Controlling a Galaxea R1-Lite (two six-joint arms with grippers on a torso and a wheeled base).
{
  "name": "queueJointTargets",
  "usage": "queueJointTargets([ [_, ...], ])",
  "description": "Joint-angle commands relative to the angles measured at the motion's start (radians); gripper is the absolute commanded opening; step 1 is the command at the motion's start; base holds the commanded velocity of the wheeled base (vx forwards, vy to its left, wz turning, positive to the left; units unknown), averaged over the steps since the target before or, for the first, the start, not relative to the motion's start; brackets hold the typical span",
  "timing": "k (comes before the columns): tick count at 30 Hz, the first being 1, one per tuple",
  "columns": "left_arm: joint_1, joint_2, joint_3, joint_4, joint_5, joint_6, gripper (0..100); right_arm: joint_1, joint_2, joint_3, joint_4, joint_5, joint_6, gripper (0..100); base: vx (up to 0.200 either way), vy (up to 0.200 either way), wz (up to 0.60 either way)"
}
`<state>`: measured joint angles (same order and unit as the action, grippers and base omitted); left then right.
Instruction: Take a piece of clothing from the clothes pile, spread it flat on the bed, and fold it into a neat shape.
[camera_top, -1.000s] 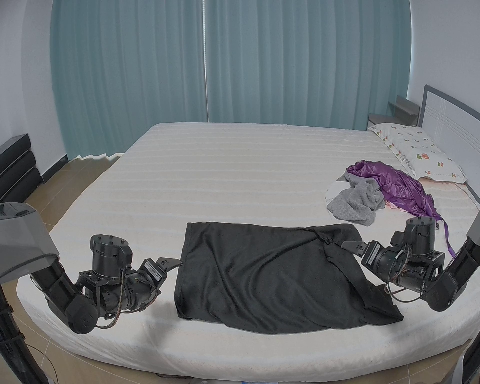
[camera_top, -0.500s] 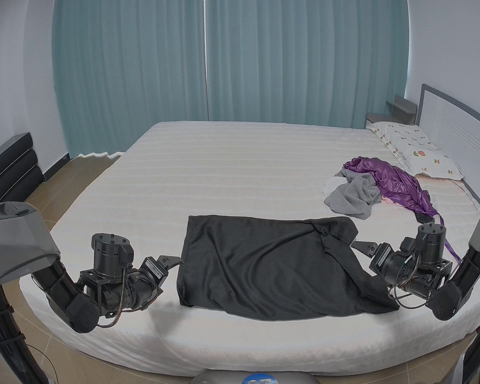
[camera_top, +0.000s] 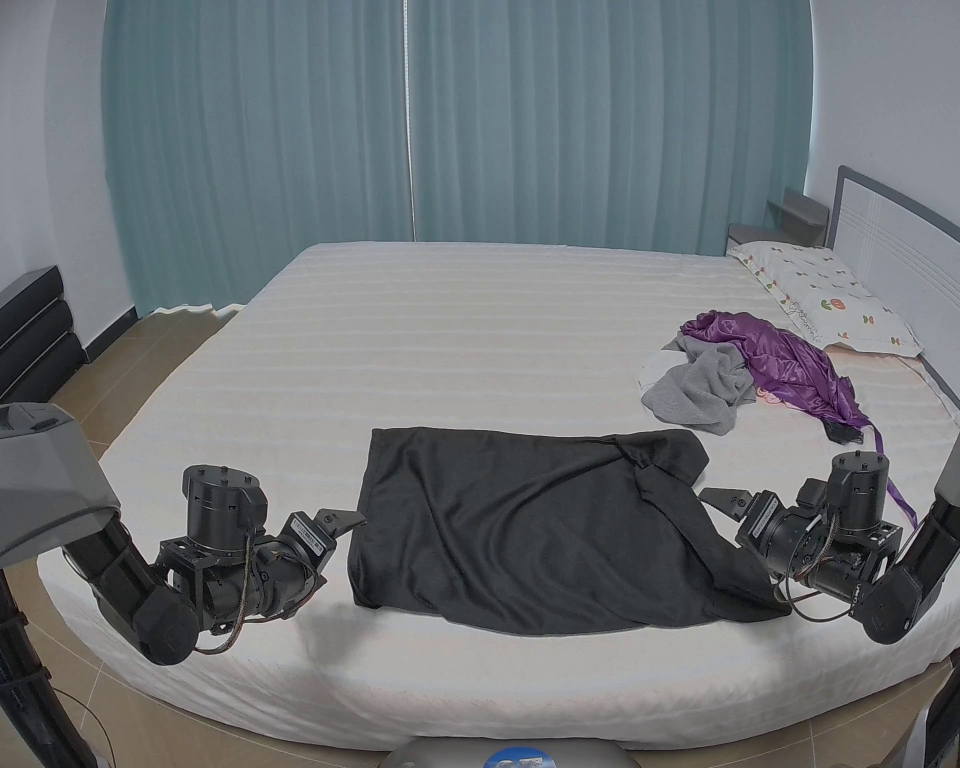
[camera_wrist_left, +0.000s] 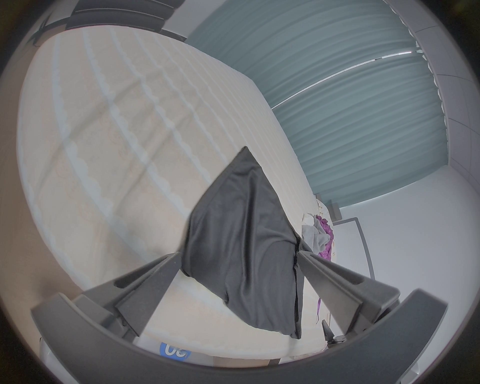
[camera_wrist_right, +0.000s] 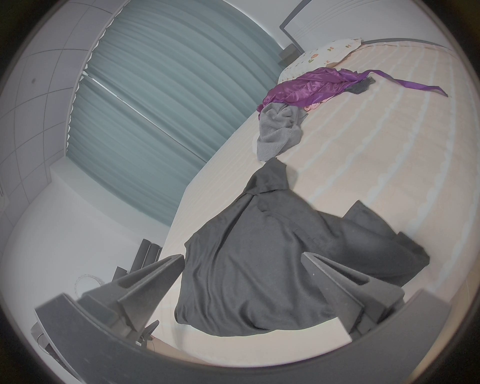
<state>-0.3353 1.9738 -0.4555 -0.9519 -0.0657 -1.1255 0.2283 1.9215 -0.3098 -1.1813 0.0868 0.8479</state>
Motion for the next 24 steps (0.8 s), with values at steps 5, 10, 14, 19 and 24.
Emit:
queueJointTargets([
  [5,-0.001,-0.003,0.000,-0.001,0.001,0.000,100,0.008,0.014,-0.008,0.002,-0.002,-0.003,100,0.000,-0.200,0.00],
  [10,0.001,-0.006,0.000,-0.001,0.001,-0.002,100,0.045,0.033,-0.029,0.014,-0.013,-0.021,100,0.000,-0.040,0.00],
  [14,0.001,-0.007,0.001,-0.001,0.003,-0.002,100,0.078,0.060,-0.068,0.023,-0.041,-0.043,100,0.000,0.000,0.00],
  [19,0.002,-0.007,0.000,-0.001,0.003,-0.003,100,0.112,0.139,-0.158,0.081,-0.131,-0.096,100,0.000,0.000,0.00],
  [24,0.004,-0.006,0.000,-0.001,0.004,-0.014,100,0.120,0.198,-0.226,0.115,-0.150,-0.139,100,0.000,0.000,0.00],
])
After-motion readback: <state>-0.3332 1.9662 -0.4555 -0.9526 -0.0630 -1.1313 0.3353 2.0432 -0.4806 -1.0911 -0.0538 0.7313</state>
